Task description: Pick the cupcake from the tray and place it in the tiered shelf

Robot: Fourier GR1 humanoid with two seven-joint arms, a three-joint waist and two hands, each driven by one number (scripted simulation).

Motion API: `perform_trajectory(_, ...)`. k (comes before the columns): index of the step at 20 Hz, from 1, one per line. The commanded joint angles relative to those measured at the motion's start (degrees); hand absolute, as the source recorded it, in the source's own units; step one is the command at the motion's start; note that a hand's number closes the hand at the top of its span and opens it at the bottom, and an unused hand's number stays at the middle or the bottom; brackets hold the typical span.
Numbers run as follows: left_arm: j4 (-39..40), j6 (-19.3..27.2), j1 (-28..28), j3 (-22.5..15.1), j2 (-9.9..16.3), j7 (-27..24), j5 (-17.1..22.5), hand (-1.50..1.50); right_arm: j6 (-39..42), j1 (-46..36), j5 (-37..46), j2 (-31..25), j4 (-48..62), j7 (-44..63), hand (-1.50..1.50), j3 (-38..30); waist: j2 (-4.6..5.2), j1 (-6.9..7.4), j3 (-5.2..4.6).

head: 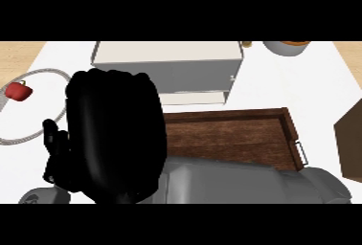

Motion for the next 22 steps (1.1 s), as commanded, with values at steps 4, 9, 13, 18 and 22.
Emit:
perform_trajectory(4,0.5,-0.3,-1.1,0.7,1.0,1.5,0.0,0.00,3.4,-12.7,-2.3,0.9,7.5,12.6,1.50,-11.5,0.44,-0.39,-0.13)
perform_trajectory(9,1.5,-0.3,1.2,-0.1,-0.2,-1.5,-1.0,0.00,5.8,-19.6,-1.4,-0.3,17.3,5.6,1.50,-22.0,0.80,-0.60,-0.13)
perform_trajectory(13,-0.2,0.8,2.9,-0.2,-1.1,-2.1,-1.5,0.00,7.0,-23.5,-1.3,0.2,24.3,2.1,1.50,-25.2,0.91,-0.24,-0.11)
perform_trajectory(18,0.8,0.7,-0.1,0.1,-0.8,-0.6,-1.6,0.00,9.5,-23.6,-4.4,-2.1,29.2,-5.6,1.50,-29.7,1.01,-0.79,-0.06)
perform_trajectory(22,-1.7,0.5,3.0,-0.7,-1.5,-1.6,-2.0,0.00,11.7,-21.1,-5.7,-3.2,32.3,-11.8,1.50,-30.4,0.96,-0.60,-0.03)
